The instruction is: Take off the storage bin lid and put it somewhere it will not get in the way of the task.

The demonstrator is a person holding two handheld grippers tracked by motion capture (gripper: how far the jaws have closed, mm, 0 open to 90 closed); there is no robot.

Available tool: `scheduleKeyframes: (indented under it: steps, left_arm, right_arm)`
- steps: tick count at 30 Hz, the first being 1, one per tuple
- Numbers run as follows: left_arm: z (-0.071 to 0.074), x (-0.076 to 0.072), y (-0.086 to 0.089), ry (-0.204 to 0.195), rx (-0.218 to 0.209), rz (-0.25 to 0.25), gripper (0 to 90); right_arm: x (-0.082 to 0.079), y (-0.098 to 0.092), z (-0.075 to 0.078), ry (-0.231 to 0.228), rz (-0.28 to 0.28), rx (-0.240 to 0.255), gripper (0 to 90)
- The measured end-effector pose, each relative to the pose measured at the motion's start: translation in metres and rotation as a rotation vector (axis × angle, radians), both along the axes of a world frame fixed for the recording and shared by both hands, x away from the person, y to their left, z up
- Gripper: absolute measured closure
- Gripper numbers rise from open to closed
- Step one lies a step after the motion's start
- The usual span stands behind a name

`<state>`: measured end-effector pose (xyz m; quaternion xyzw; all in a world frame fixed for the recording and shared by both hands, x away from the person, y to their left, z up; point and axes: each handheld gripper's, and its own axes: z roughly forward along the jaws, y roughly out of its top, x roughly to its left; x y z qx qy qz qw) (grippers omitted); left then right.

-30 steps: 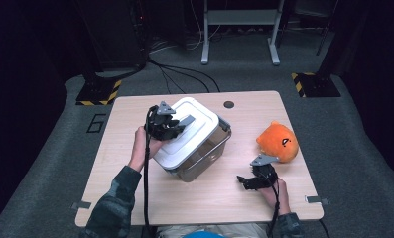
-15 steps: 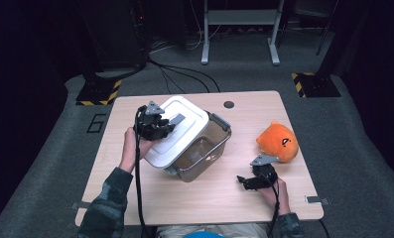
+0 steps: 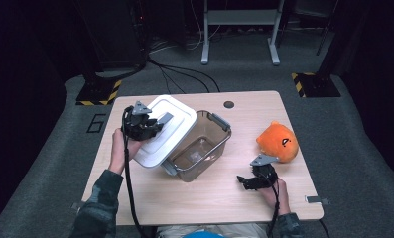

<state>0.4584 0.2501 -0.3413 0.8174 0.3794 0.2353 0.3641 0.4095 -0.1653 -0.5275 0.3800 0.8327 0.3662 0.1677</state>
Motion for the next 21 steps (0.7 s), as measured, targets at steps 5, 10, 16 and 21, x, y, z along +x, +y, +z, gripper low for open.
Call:
scheduleKeyframes:
  steps: [5,10,16,21]
  left_arm:
    - [0.0,0.0,0.009,0.001,-0.006,0.025,66.4]
    - [0.0,-0.001,0.017,-0.003,-0.005,0.042,66.4]
    - [-0.001,0.0,0.03,-0.001,-0.009,0.078,66.4]
    - [-0.005,0.001,0.04,0.007,-0.02,0.106,66.4]
  right_arm:
    - [0.0,0.0,0.0,-0.001,-0.001,0.0,16.0]
    - [0.0,0.0,0.0,0.0,-0.001,0.001,16.0]
    - [0.0,0.0,0.0,-0.001,-0.001,0.001,16.0]
    - [0.0,0.0,0.0,0.0,-0.003,0.001,16.0]
